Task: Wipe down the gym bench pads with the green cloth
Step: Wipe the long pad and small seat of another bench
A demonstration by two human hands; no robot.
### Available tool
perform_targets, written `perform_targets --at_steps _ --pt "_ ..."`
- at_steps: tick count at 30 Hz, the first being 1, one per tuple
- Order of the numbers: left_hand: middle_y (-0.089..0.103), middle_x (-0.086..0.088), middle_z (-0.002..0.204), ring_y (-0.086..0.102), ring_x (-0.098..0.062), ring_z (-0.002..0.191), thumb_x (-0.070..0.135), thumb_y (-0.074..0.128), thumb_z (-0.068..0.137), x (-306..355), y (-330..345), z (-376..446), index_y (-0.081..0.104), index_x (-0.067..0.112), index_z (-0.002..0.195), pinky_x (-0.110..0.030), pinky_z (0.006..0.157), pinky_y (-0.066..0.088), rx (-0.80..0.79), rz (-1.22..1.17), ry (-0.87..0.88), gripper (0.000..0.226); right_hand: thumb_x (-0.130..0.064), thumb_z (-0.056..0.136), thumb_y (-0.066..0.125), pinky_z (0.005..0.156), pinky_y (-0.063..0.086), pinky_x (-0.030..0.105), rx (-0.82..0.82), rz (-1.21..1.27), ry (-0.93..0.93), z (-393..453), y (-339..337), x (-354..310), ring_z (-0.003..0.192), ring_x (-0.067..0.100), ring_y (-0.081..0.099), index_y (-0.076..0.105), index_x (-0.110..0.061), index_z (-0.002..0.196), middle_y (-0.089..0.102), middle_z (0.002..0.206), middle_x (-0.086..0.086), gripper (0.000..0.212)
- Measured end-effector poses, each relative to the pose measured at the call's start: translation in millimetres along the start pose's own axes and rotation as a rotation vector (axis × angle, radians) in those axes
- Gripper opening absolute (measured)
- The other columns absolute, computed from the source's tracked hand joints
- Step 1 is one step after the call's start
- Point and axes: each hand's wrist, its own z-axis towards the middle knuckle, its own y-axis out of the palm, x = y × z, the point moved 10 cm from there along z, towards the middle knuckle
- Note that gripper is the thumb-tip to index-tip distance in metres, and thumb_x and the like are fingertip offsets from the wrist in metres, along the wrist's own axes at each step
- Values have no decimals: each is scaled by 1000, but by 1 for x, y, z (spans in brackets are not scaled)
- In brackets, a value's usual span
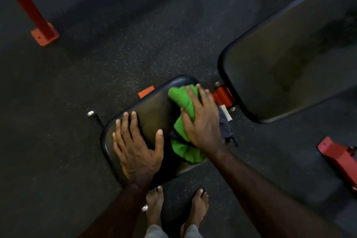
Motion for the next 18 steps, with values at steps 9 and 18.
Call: perform_targets --at_steps 9,18 --pt "29 -5 167 18 -27 157 62 51 90 0 0 0 34 17 158 -53 124 18 15 12 -2 83 -40 93 56 108 42 50 142 105 506 1 -12 58 132 35 50 48 -21 150 52 146 12 61" --pt "31 -6 166 20 -27 157 62 50 91 2 -3 0 35 16 158 -53 124 19 46 8 14 82 -49 90 46 123 27 55 41 3 253 -68 -10 51 154 28 26 32 -35 160 29 167 1 72"
